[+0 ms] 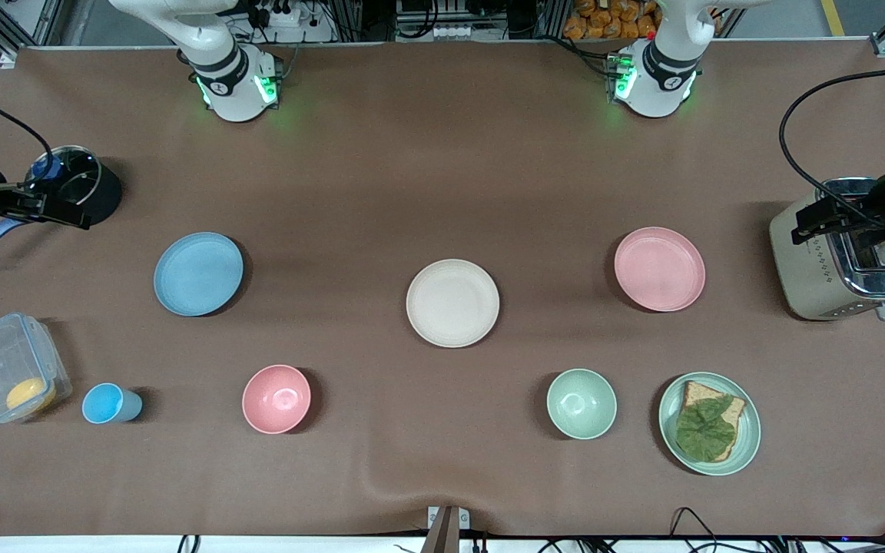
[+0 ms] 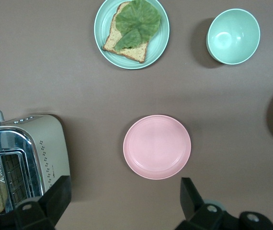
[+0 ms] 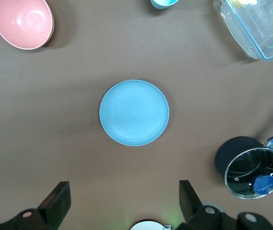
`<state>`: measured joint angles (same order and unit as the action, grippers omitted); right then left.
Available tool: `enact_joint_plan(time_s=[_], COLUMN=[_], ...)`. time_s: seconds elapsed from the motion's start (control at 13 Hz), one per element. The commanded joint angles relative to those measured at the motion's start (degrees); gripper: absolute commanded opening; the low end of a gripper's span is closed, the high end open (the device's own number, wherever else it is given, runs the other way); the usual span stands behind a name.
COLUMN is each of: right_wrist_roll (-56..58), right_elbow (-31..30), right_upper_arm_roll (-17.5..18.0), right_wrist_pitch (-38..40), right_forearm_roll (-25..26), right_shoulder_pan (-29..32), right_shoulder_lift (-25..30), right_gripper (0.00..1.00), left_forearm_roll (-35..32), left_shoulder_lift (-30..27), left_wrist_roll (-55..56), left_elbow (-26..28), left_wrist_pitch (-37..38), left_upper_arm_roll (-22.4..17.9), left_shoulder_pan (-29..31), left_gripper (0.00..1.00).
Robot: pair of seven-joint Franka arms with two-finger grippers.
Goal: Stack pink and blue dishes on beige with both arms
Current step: 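Reach both grippers down to the blue and pink plate rims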
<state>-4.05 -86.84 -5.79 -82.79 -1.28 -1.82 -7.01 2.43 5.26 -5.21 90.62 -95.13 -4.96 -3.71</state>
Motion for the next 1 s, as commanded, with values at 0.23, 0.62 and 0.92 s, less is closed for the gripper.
enact_joint_plan(time_s=[0.23, 0.62, 0.92], right_wrist_roll=[-0.3, 0.2, 4.6], right_elbow=[0.1, 0.2, -3.1], right_upper_arm_roll=[0.6, 0.8, 0.7], right_wrist_pitch=[-0.1, -0.2, -4.4], right_forearm_roll=[0.4, 1.0, 0.4], right_shoulder_pan=[0.7, 0.7, 4.9], right_shoulder_lift=[0.1, -5.9, -12.8], right_gripper=[1.0, 1.0, 1.0], left_forearm_roll=[0.2, 0.6, 1.0], left_shoulder_lift=[4.5, 8.8, 8.2], left_wrist_roll=[-0.8, 0.1, 0.2], left_elbow=[-0.4, 2.2, 16.2], left_wrist_pitch=[2.8, -1.0, -13.1], left_upper_arm_roll=[0.0, 0.2, 0.3], left_shoulder_pan=[1.1, 1.5, 1.7], left_gripper=[1.0, 1.0, 1.0])
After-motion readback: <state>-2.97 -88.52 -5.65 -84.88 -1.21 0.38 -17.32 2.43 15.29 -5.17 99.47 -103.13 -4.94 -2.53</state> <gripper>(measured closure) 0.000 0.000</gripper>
